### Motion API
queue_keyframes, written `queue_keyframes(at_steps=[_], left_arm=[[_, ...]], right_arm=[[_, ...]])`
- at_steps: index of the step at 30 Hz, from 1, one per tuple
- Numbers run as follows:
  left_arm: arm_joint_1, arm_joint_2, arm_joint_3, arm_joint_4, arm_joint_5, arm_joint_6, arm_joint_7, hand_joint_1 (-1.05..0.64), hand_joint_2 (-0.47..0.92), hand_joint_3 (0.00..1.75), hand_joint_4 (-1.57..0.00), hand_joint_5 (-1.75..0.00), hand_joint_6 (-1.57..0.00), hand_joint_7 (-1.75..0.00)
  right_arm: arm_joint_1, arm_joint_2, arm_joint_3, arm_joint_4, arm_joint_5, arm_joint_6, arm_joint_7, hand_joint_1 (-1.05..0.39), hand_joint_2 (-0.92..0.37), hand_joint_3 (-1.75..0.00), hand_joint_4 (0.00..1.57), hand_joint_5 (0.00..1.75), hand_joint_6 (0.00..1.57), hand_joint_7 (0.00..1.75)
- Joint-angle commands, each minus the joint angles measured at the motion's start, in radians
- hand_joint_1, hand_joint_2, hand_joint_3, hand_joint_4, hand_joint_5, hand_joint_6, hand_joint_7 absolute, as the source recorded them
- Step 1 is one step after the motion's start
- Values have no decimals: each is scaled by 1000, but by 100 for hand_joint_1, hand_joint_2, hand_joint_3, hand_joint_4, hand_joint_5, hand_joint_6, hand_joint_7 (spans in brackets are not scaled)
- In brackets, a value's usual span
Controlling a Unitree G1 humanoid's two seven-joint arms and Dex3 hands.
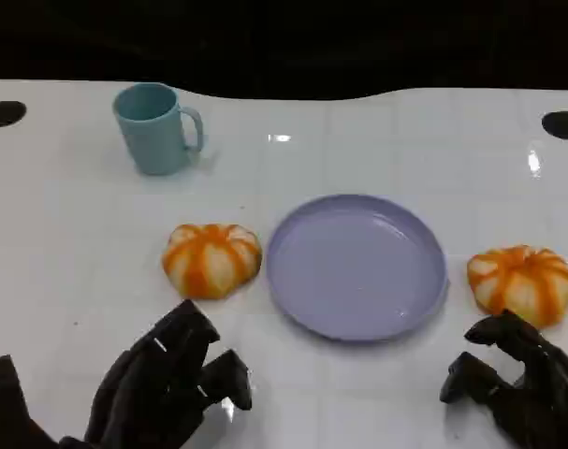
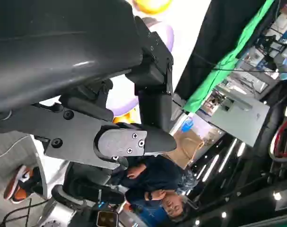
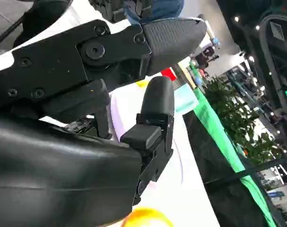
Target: Grasp the bread from the table and place it into the plate.
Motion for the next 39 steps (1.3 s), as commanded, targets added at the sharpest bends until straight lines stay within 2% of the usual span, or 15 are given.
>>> queue_keyframes(at_steps=[1,17,20,25,30,31,32,33,35,38,39], left_arm=[[-6,9,2,-1,1,1,-6,-56,92,27,-75,-175,-57,-161],[-5,11,2,-10,0,3,-4,-55,92,29,-76,-175,-57,-161],[-6,18,-2,-10,6,0,-12,-56,92,29,-75,-175,-56,-161],[-5,13,-1,-8,5,-12,-10,-56,92,29,-75,-175,-56,-162],[-18,34,9,-20,-13,41,-3,-59,92,26,-74,-175,-55,-161],[-27,34,1,-14,30,-25,-9,-59,92,26,-74,-175,-55,-161],[-35,33,-5,-8,63,-77,-13,-60,92,31,-67,-169,-56,-139],[-50,37,-12,3,104,-145,-22,-61,92,33,-64,-167,-57,-130],[-69,44,-21,12,159,-228,-20,-61,92,34,-62,-150,-63,-93],[-84,51,-29,21,206,-302,-9,-60,92,34,-62,-144,-66,-79],[-92,57,-32,21,230,-333,-2,-60,92,29,-61,-124,-66,-56]], right_arm=[[-8,-17,-2,3,0,-1,5,-54,-92,-22,65,148,55,120],[1,-12,-5,-20,12,30,4,-52,-92,-22,64,148,54,118],[4,-5,-4,-21,-2,5,-15,-53,-92,-21,65,149,56,119],[4,-3,-3,-22,1,10,-18,-53,-92,-21,66,148,56,121],[2,-1,0,-21,0,11,-17,-54,-92,-21,66,149,55,121],[-2,0,1,-21,0,14,-18,-54,-92,-21,66,149,55,121],[-5,1,1,-21,1,17,-19,-54,-92,-20,66,149,56,120],[-9,2,1,-18,1,16,-20,-54,-92,-19,66,149,56,120],[-11,4,1,-19,1,18,-26,-53,-92,-19,67,149,57,120],[-14,6,2,-19,1,19,-28,-53,-92,-18,67,149,58,120],[-16,7,2,-19,1,18,-28,-53,-92,-19,67,149,58,120]])
